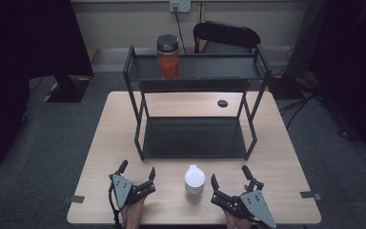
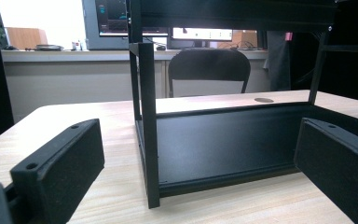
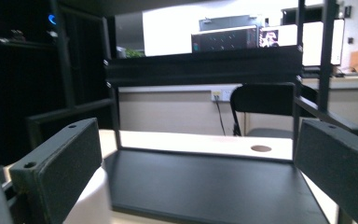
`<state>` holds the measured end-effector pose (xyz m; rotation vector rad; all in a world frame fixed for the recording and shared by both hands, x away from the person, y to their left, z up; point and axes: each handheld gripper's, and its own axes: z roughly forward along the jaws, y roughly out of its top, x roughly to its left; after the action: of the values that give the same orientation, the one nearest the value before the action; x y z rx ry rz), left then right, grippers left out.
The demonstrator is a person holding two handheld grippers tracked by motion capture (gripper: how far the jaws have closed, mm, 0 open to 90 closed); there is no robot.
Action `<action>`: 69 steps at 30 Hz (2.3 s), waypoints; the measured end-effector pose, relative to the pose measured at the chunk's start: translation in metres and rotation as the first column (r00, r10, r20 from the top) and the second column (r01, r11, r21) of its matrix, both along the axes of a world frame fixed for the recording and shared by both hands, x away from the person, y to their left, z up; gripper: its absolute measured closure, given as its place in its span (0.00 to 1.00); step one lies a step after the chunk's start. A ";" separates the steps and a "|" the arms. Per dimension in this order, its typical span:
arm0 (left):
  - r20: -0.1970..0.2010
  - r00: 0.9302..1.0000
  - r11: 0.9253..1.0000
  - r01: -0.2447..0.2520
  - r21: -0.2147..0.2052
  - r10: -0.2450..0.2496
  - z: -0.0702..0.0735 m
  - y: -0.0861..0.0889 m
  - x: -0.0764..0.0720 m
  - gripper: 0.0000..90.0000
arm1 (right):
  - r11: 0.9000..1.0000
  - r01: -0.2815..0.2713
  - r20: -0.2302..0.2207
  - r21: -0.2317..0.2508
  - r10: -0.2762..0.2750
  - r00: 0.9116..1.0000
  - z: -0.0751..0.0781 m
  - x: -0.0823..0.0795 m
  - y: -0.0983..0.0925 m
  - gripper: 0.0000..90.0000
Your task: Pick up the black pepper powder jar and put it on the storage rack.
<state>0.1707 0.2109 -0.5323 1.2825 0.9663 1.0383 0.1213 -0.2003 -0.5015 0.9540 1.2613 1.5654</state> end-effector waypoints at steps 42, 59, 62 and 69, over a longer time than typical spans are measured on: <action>0.000 1.000 1.000 -0.001 0.001 0.001 0.000 0.000 0.000 0.02 | 0.995 -0.092 -0.135 -0.043 0.085 0.987 -0.021 0.000 0.066 0.23; 0.000 1.000 1.000 -0.001 0.001 0.001 0.000 0.000 0.000 0.02 | 0.995 -0.083 -0.220 -0.050 0.070 0.973 -0.015 0.007 0.069 0.32; 0.000 1.000 1.000 -0.001 0.001 0.001 0.000 0.000 0.000 0.02 | 0.995 -0.077 -0.214 -0.062 0.062 0.975 -0.015 0.006 0.070 0.33; 0.000 1.000 1.000 -0.001 0.001 0.001 0.000 0.000 0.000 0.02 | 0.994 -0.078 -0.216 -0.078 0.060 0.975 -0.013 0.006 0.070 0.33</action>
<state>0.1708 0.2106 -0.5321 1.2831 0.9670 1.0394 0.1270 -0.1306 -0.5142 1.0544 1.5139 1.4777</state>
